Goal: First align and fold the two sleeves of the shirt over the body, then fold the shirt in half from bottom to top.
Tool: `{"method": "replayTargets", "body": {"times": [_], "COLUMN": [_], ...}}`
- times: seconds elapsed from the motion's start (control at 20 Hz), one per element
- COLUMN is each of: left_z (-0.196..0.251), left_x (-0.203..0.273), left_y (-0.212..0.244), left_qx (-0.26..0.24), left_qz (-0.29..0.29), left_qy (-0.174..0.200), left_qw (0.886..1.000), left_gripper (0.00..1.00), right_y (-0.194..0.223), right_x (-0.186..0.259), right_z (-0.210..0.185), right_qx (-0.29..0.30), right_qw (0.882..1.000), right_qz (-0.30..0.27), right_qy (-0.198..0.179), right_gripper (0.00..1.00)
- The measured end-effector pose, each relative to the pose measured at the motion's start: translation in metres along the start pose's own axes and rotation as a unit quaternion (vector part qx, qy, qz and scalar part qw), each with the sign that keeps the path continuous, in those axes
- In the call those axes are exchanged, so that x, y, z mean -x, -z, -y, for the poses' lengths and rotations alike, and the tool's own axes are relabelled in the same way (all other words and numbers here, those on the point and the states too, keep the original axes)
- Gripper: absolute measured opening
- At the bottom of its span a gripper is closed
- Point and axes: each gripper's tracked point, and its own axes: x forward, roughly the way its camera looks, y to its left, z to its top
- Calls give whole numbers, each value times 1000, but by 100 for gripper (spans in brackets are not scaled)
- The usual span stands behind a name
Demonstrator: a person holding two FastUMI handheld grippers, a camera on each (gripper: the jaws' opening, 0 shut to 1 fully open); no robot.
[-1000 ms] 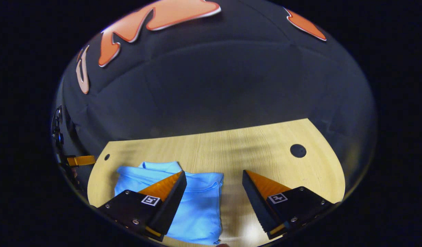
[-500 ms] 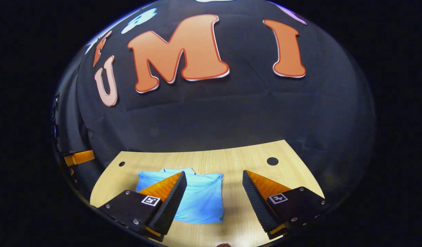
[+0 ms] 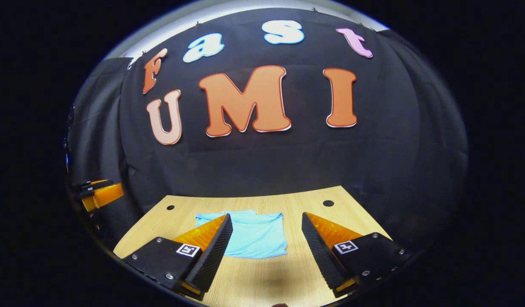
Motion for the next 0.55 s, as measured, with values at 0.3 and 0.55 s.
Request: {"method": "replayTargets", "body": {"times": [0.3,0.55], "left_z": [8,2], "left_x": [57,93], "left_y": [4,-4], "left_qx": [2,-8], "left_qz": [24,55], "left_qy": [-13,-53], "left_qw": [1000,997], "left_gripper": [100,100], "right_y": [7,-7], "right_x": [57,62], "right_z": [-14,-13], "right_qx": [10,17], "right_qw": [1000,999], "right_qz": [23,51], "right_qy": [7,-2], "right_gripper": [98,98]}}
